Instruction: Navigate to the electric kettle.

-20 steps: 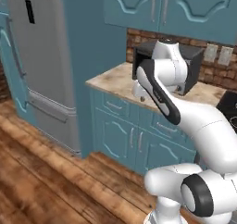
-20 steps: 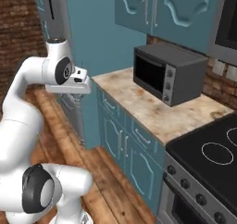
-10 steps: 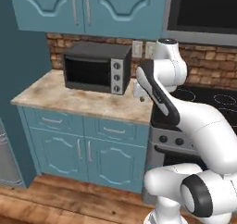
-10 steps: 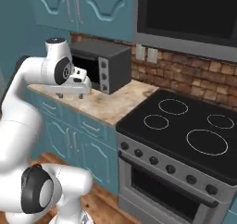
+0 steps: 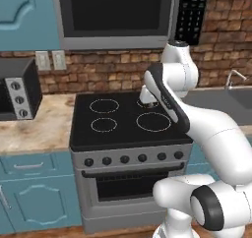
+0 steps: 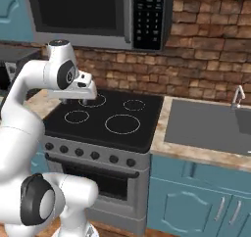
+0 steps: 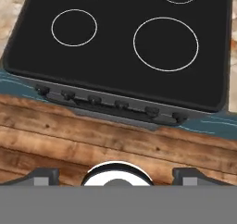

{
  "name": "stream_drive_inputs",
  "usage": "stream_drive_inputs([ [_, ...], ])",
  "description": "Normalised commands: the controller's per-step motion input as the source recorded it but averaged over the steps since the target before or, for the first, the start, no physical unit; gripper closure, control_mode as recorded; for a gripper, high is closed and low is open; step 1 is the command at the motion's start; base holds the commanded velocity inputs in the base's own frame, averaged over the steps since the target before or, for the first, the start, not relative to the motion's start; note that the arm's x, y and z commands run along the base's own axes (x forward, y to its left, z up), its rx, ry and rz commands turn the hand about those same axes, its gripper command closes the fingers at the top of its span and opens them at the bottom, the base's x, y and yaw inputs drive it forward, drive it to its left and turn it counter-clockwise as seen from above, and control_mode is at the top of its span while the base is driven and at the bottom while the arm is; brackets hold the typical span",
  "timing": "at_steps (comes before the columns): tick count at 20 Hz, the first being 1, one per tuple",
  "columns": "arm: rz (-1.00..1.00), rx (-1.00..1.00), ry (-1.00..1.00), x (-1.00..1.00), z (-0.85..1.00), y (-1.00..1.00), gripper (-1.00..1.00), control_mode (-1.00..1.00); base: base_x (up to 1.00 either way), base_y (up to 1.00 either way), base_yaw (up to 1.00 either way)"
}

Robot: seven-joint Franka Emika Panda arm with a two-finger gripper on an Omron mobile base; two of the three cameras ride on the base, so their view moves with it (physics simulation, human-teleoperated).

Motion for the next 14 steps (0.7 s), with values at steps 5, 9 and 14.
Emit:
stream_drive_inputs([
  [5, 0.0, 0.0, 0.0, 0.0, 0.0, 0.0, -1.0, 1.0, 0.23, -1.0, -0.48],
  [9, 0.0, 0.0, 0.0, 0.0, 0.0, 0.0, -1.0, 1.0, 0.28, -1.0, -0.33],
  [14, 0.0, 0.0, 0.0, 0.0, 0.0, 0.0, -1.0, 1.0, 0.41, -1.0, -0.25],
])
